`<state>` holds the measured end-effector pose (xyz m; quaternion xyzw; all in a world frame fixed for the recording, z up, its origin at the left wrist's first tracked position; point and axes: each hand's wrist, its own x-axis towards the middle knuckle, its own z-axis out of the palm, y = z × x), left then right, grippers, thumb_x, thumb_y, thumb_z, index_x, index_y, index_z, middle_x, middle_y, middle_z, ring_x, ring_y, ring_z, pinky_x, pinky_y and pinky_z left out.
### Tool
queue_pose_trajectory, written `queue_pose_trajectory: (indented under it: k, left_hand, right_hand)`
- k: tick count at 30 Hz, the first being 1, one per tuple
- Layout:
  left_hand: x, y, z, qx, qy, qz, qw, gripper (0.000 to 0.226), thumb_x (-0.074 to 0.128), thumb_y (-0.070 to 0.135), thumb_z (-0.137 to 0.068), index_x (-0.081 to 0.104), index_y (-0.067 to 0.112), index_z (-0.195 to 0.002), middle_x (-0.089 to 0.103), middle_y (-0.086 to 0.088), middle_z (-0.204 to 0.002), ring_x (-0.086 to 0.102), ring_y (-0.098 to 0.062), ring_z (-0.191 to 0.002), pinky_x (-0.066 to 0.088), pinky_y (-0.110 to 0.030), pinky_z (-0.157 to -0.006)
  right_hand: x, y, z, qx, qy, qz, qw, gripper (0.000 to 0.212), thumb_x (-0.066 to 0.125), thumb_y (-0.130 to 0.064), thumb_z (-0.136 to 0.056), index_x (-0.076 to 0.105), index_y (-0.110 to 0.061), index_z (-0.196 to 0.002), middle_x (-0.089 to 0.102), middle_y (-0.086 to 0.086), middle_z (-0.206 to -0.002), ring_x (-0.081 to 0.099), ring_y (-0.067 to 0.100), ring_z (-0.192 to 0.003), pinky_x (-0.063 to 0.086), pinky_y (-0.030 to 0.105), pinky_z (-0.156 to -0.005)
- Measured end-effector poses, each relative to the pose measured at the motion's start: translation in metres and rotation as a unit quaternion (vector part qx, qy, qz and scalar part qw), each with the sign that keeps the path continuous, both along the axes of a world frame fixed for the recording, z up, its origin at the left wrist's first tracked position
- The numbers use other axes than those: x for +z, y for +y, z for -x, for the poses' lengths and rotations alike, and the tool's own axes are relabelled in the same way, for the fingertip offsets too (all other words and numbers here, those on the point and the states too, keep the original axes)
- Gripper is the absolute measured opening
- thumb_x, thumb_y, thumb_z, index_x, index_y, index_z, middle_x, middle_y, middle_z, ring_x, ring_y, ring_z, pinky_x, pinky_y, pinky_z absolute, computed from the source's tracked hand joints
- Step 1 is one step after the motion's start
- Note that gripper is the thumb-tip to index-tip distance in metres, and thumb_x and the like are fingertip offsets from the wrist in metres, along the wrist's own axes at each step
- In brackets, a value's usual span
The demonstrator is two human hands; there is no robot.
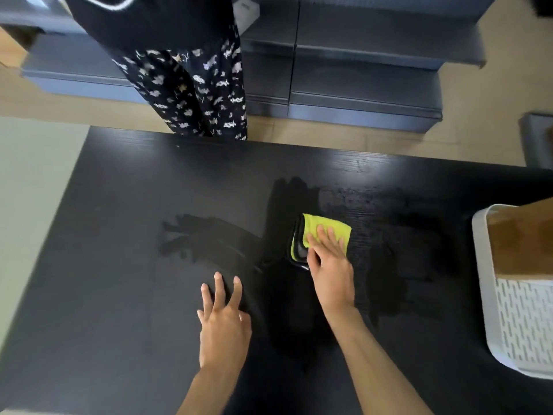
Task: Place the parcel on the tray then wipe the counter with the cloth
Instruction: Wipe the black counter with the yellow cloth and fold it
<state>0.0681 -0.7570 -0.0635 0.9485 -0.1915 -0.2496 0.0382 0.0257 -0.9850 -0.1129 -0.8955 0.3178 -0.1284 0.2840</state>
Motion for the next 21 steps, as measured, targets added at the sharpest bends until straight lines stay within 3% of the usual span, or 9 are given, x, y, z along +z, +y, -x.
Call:
queue_pose_trajectory:
  k: [4, 9, 13, 18, 21]
  left_hand:
    - [-0.006, -0.001, -0.003, -0.012, -0.002, 0.000, 1.000, 0.073, 0.083, -0.002, -0.067, 0.062, 0.009, -0.136, 0.045, -0.026, -0.152, 0.043, -0.055, -0.137, 0.055, -0.070, -0.081]
    - [-0.014, 0.000, -0.009, -0.022, 0.000, -0.020, 1.000, 0.088, 0.088, -0.010, -0.048, 0.064, 0.007, -0.131, 0.052, -0.030, -0.142, 0.052, -0.060, -0.125, 0.056, -0.070, -0.070]
    - [-0.013, 0.001, -0.007, -0.012, -0.003, -0.012, 1.000, 0.088, 0.084, -0.011, -0.052, 0.062, 0.010, -0.135, 0.050, -0.028, -0.146, 0.049, -0.058, -0.130, 0.056, -0.069, -0.075]
    - [-0.008, -0.002, -0.003, 0.029, -0.003, 0.009, 1.000, 0.080, 0.074, -0.010, -0.070, 0.055, 0.014, -0.144, 0.039, -0.022, -0.158, 0.034, -0.051, -0.144, 0.050, -0.069, -0.095]
    - [0.002, -0.005, -0.006, 0.063, 0.003, 0.054, 0.997, 0.069, 0.061, -0.003, -0.084, 0.049, 0.017, -0.149, 0.031, -0.015, -0.164, 0.023, -0.044, -0.151, 0.047, -0.060, -0.106]
  right_hand:
    - [0.006, -0.058, -0.059, -0.019, -0.009, -0.037, 0.999, 0.031, 0.068, -0.007, -0.097, 0.075, -0.015, -0.127, 0.058, 0.007, -0.151, 0.044, 0.024, -0.149, 0.042, 0.055, -0.119]
    - [0.012, -0.104, -0.103, -0.021, -0.008, -0.049, 0.999, 0.031, 0.069, -0.005, -0.096, 0.076, -0.013, -0.125, 0.060, 0.009, -0.149, 0.044, 0.022, -0.149, 0.042, 0.049, -0.120]
    - [0.013, -0.108, -0.103, -0.013, -0.010, -0.051, 0.999, 0.032, 0.070, -0.006, -0.096, 0.076, -0.013, -0.126, 0.060, 0.008, -0.149, 0.043, 0.019, -0.149, 0.039, 0.041, -0.122]
    - [0.017, -0.099, -0.074, 0.023, 0.015, -0.068, 0.997, 0.033, 0.069, -0.010, -0.098, 0.073, -0.014, -0.131, 0.055, 0.006, -0.153, 0.038, 0.018, -0.152, 0.033, 0.041, -0.125]
    - [0.014, -0.074, -0.032, 0.030, 0.008, -0.074, 0.997, 0.034, 0.070, -0.009, -0.097, 0.074, -0.015, -0.130, 0.054, 0.003, -0.154, 0.037, 0.016, -0.152, 0.033, 0.046, -0.125]
